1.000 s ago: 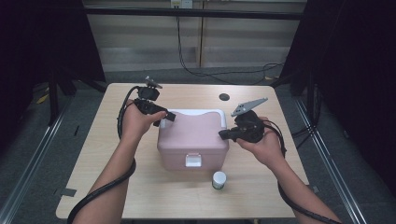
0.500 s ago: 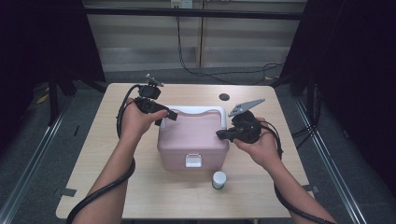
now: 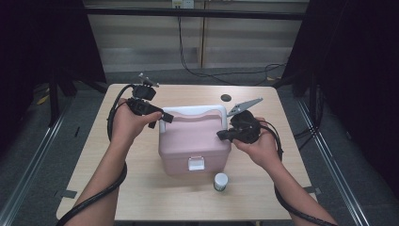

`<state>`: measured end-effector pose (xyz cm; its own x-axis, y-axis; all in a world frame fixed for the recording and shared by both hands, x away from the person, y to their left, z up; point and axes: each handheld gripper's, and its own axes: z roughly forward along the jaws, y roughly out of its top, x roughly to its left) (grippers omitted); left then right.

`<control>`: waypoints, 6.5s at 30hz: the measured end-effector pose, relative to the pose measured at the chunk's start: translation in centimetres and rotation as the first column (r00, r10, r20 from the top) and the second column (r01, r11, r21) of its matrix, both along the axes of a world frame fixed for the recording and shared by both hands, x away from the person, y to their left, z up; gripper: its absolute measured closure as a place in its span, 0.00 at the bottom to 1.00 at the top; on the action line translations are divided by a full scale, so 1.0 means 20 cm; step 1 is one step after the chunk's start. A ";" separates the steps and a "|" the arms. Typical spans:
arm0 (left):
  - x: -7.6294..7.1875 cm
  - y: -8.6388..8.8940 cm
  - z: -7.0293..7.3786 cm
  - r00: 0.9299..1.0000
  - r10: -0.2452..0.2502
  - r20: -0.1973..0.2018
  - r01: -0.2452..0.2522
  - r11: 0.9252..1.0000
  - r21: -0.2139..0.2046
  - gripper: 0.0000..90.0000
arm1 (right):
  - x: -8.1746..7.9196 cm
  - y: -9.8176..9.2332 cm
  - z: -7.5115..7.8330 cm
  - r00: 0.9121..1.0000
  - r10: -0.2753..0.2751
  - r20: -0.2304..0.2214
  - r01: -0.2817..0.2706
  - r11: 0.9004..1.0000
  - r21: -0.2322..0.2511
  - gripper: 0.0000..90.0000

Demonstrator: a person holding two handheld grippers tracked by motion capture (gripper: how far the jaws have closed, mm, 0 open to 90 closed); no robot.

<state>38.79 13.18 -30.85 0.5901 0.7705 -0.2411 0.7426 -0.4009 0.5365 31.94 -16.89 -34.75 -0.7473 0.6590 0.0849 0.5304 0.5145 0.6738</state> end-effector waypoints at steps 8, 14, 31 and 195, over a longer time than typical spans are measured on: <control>-0.02 -0.01 0.03 0.998 -0.014 0.060 0.007 0.994 0.110 0.70 | 0.00 0.01 0.00 1.000 -0.006 0.010 0.006 1.000 -0.006 1.00; -0.01 -0.01 0.03 0.998 -0.009 0.063 0.000 0.990 0.140 0.77 | 0.00 0.01 0.00 1.000 -0.008 0.008 0.008 1.000 -0.002 1.00; 0.02 0.00 0.00 0.997 0.008 0.083 -0.017 0.995 0.099 0.76 | 0.04 0.00 -0.02 1.000 -0.025 0.003 0.025 0.998 0.066 1.00; -0.06 0.15 -0.18 0.998 -0.055 0.044 0.054 0.998 0.016 0.49 | 0.04 -0.20 0.03 0.996 -0.074 0.042 0.067 0.985 0.161 1.00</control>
<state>37.62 16.12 -34.46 0.6414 0.7401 -0.2024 0.6949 -0.4486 0.5620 32.80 -20.96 -34.10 -0.7050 0.6912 0.1586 0.5270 0.3611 0.7693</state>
